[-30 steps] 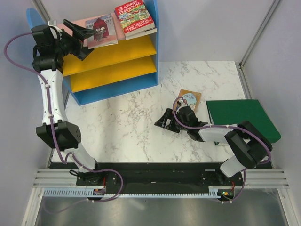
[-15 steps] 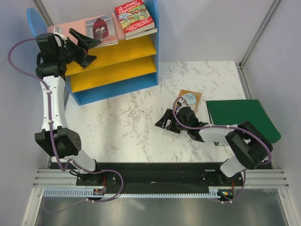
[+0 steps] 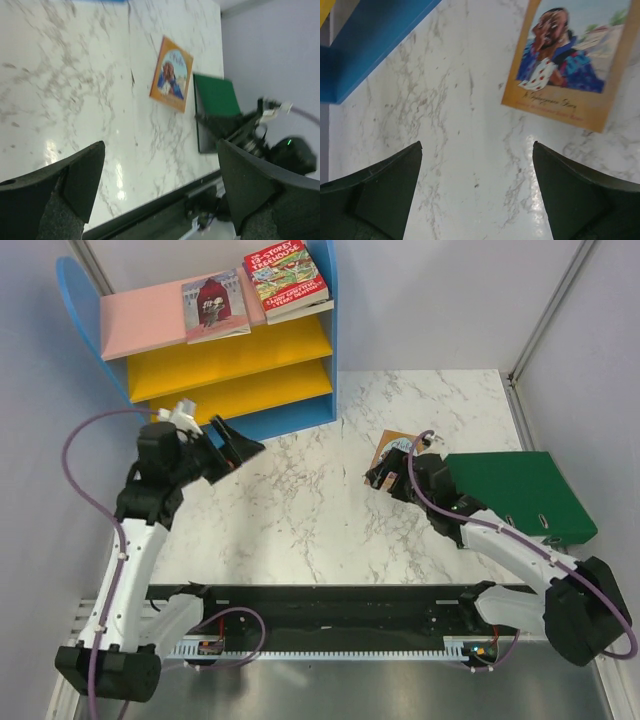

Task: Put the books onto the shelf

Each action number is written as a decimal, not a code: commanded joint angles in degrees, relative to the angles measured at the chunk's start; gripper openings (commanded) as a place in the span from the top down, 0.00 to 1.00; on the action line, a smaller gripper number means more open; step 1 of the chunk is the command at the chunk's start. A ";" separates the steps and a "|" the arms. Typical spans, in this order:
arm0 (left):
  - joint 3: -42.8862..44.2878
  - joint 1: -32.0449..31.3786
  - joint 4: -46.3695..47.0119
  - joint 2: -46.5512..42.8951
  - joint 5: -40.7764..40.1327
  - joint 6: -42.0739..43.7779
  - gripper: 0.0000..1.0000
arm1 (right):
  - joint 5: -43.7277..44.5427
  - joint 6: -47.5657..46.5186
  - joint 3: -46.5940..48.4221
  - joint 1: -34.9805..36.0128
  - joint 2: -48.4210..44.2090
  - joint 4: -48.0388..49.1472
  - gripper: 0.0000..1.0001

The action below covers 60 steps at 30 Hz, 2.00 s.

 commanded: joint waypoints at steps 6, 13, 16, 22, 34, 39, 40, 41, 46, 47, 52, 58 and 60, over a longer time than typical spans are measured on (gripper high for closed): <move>-17.77 -19.37 17.21 10.96 -8.48 -1.85 0.00 | -1.92 -1.09 -0.76 -17.52 1.08 -7.70 0.02; -6.27 -28.96 22.93 30.47 -11.30 -2.47 0.00 | -9.84 -0.30 -3.57 -23.06 9.43 2.40 0.24; -1.17 -30.19 23.28 37.84 -10.60 -2.64 0.00 | -11.77 0.06 -3.49 -23.50 12.60 4.86 0.41; 1.66 -30.63 24.34 43.06 -9.37 -3.96 0.00 | -16.34 1.46 -2.87 -24.21 17.70 10.58 0.50; -2.12 -30.63 24.25 40.95 -10.51 -3.43 0.00 | -21.26 3.49 -5.42 -24.38 19.46 19.46 1.00; -4.58 -30.54 25.21 38.94 -10.07 -3.61 0.00 | -23.63 2.52 -5.60 -24.65 14.90 18.07 1.00; -6.15 -30.54 27.39 38.58 -9.63 -3.96 0.00 | -24.07 2.26 -5.60 -24.73 14.19 17.71 1.00; -7.21 -30.54 29.24 38.32 -8.85 -4.31 0.00 | -25.30 1.91 -5.60 -24.65 12.79 17.36 1.00; -14.76 -30.02 41.90 37.61 -3.40 -10.46 0.00 | -27.42 0.50 -5.68 -24.73 9.36 13.32 1.00; -15.30 -30.02 44.62 37.87 -2.69 -11.16 0.00 | -27.42 0.06 -5.68 -24.74 8.66 12.70 1.00; -16.01 -30.10 46.84 39.81 -1.45 -12.93 0.00 | -24.43 -0.82 -4.81 -25.87 11.36 7.95 0.52; -4.79 -30.19 42.46 44.72 -3.91 -10.12 0.01 | -25.57 -0.47 -1.56 -27.63 19.28 8.65 0.35; 1.70 -30.28 39.30 49.11 -4.61 -9.24 0.05 | -25.40 -0.65 -0.33 -27.81 20.86 9.44 0.35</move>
